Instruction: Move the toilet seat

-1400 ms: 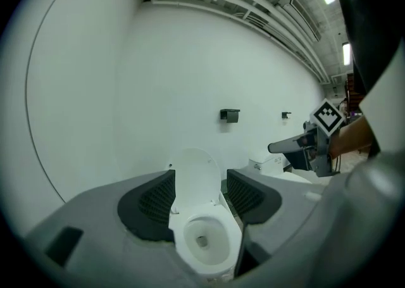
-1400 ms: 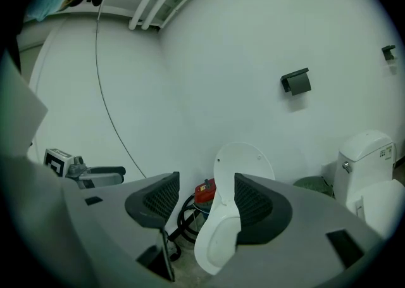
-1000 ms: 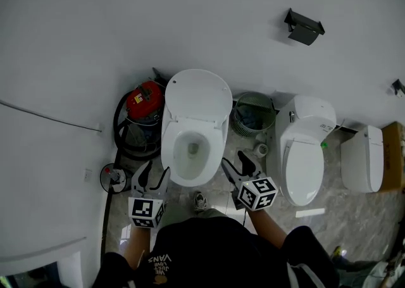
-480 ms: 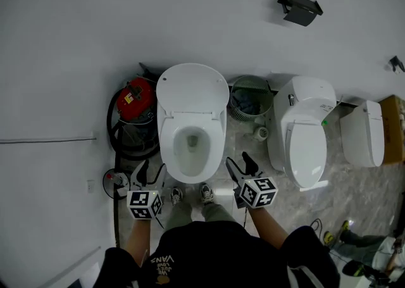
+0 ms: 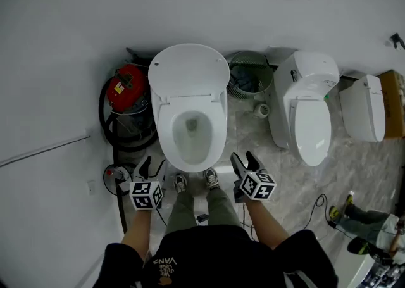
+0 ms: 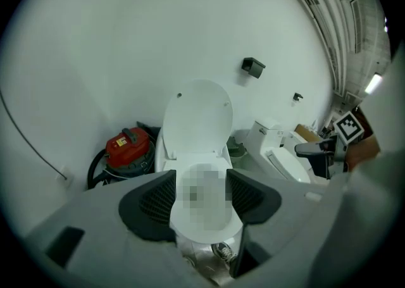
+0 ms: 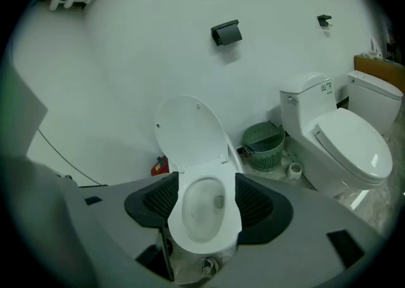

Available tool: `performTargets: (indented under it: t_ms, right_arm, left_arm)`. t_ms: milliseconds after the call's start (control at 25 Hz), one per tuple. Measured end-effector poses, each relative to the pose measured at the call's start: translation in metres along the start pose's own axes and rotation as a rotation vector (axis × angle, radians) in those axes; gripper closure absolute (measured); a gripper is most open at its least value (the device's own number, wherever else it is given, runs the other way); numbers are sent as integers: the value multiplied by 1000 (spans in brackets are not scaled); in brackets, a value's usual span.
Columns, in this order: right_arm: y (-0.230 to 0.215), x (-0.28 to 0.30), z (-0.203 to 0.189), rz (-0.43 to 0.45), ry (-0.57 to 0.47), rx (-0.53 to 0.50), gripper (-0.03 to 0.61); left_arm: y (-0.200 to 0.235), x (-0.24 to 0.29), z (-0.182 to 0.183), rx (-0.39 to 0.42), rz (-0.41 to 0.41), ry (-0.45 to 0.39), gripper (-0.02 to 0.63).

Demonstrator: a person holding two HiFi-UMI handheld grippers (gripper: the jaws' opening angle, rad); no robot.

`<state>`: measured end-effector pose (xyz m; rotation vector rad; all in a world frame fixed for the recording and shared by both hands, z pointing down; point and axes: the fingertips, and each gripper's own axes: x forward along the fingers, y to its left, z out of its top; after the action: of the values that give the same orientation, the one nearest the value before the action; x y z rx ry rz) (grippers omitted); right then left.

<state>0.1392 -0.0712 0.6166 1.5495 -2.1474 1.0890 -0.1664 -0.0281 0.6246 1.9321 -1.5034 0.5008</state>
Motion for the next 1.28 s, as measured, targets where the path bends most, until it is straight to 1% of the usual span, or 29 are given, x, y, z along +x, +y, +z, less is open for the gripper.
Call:
performTargets:
  t_ms: [120,240,400,480,640,800,960,1040,1120,1280]
  right_arm:
    - [-7,11,-26,-33,36,-20,313]
    - [-17,23,-51,-76,83,-12,306]
    - [-39,36,-93,-155,152,51,299]
    - [-48,40,-115,-178,187,82,295]
    - [-59,49,-154,-193,252,110,288]
    - [-71,56,-185,-218,295,168,287]
    - [-81,67,-205,-224,327,185,278]
    - [-85,75,-213,-220,338,195,275]
    - [-89,84,-222,-217,355,207,270]
    - [-95,101,-239,-186,383,283,270]
  left_arm:
    - [17,14,-25,-19,6,61,382]
    - [32,28,-52,-44,14,135,382]
    - [41,44,-84,-84,21,213,382]
    - [42,52,-101,-117,21,245,379]
    - [47,68,-134,-234,30,292,375]
    - [42,83,-165,-296,-2,351,352]
    - [35,98,-192,-378,-42,411,274]
    - [35,106,-201,-421,-45,418,252]
    - [38,114,-207,-454,-40,416,244]
    - [44,131,-222,-500,-43,416,232]
